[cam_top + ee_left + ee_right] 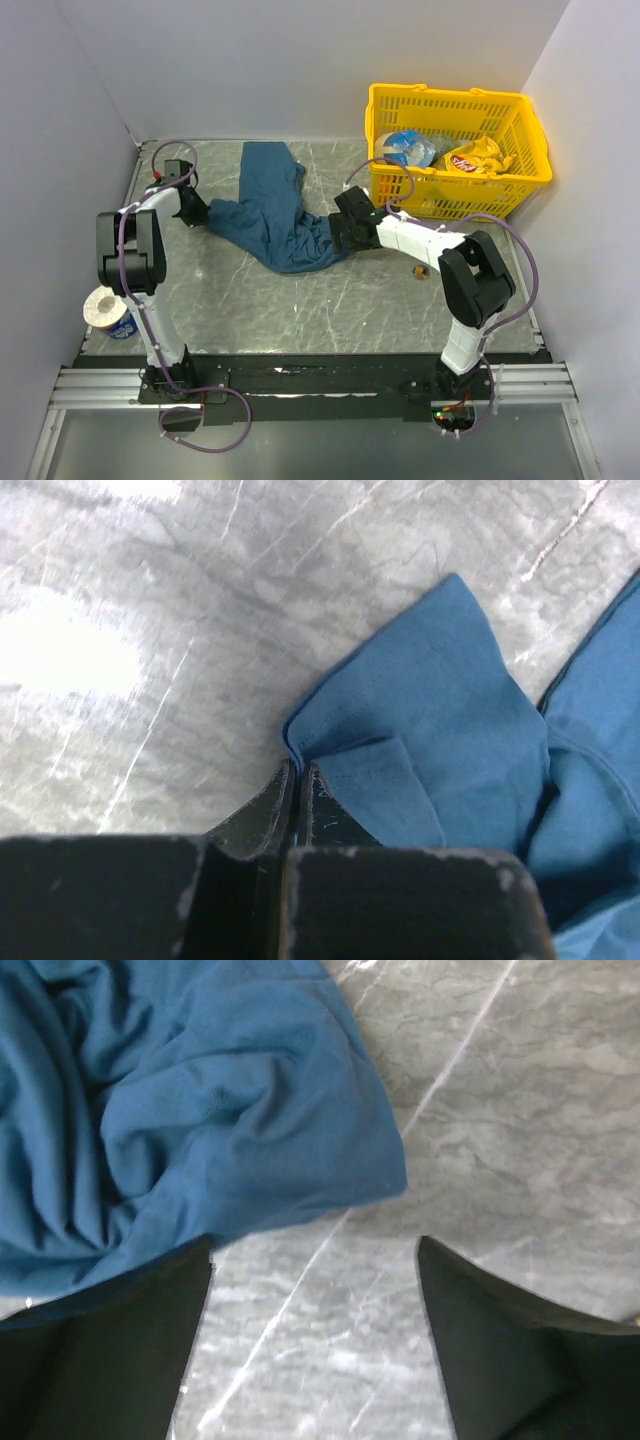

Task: Pin the brooch onto the clothing

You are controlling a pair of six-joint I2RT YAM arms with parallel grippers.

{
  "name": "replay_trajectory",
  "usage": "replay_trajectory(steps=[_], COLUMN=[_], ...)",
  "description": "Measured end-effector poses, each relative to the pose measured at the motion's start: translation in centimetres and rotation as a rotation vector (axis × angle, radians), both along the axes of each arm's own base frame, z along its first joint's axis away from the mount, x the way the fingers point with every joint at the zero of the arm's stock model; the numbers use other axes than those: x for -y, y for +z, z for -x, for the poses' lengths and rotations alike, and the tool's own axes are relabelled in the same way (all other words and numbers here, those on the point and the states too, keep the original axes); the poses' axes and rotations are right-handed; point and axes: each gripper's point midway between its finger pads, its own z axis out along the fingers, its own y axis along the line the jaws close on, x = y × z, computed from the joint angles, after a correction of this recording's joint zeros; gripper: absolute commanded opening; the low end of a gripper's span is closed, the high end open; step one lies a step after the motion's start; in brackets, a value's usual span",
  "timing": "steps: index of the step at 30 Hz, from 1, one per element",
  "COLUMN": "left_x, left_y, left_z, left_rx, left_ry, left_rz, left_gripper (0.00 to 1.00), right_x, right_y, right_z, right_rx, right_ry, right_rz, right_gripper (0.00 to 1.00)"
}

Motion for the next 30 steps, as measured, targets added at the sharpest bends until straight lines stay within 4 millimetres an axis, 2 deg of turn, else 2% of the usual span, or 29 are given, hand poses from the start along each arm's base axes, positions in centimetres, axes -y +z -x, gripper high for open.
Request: replay_trajectory(steps=[1,2,5,7,12,14,18,20,22,23,24,25,28,30], left_x=[0.0,0.1,0.1,0.2,0.2,0.0,-0.6,-0.7,-0.9,-1.0,-1.0,-1.1,-1.4,-1.5], left_y=[0.2,0.5,2.0,3.3,8.5,10.8,15.9,18.2,19.9,20.5,21.0,21.3,21.6,21.0], left_z=[0.1,0.3,0.8,1.0,1.3,1.6,1.9,2.0,2.5,2.8,3.0,3.2,3.9,4.1], left_rx=[0.003,0.008,0.036,0.063,0.177,0.225,0.338,0.39,0.43,0.44,0.449,0.454,0.454,0.438], left_ry=[0.0,-0.001,-0.002,-0.003,-0.013,-0.017,-0.013,-0.011,-0.007,-0.004,-0.003,-0.002,0.004,0.006], left_rz=[0.0,0.001,0.0,-0.001,-0.011,-0.02,-0.034,-0.04,-0.045,-0.047,-0.048,-0.05,-0.054,-0.052], left_gripper=[0.01,0.01,0.01,0.01,0.01,0.01,0.01,0.01,0.01,0.01,0.01,0.01,0.01,0.01], right_x=[-0.1,-0.1,-0.7,-0.8,-0.8,-0.6,-0.6,-0.7,-0.9,-1.0,-1.2,-1.5,-2.4,-3.0], right_y=[-0.3,-0.4,-0.5,-0.4,0.3,1.7,6.9,9.0,9.4,9.0,8.3,7.5,4.8,2.9], right_z=[-0.1,-0.2,-0.7,-0.9,-0.8,-0.6,-0.7,-0.8,-0.8,-0.8,-0.7,-0.6,0.2,1.1], right_rx=[0.0,0.0,0.014,0.021,0.039,0.058,0.172,0.22,0.23,0.216,0.196,0.167,0.088,0.021], right_ry=[0.001,0.006,0.002,-0.001,-0.003,-0.002,0.006,0.002,0.002,0.001,0.006,0.018,0.054,0.08], right_rz=[-0.002,-0.003,-0.028,-0.037,-0.053,-0.063,-0.131,-0.165,-0.183,-0.185,-0.183,-0.188,-0.203,-0.213], right_gripper=[0.34,0.24,0.0,0.0,0.0,0.0,0.0,0.04,0.25,0.34,0.49,0.55,0.58,0.59])
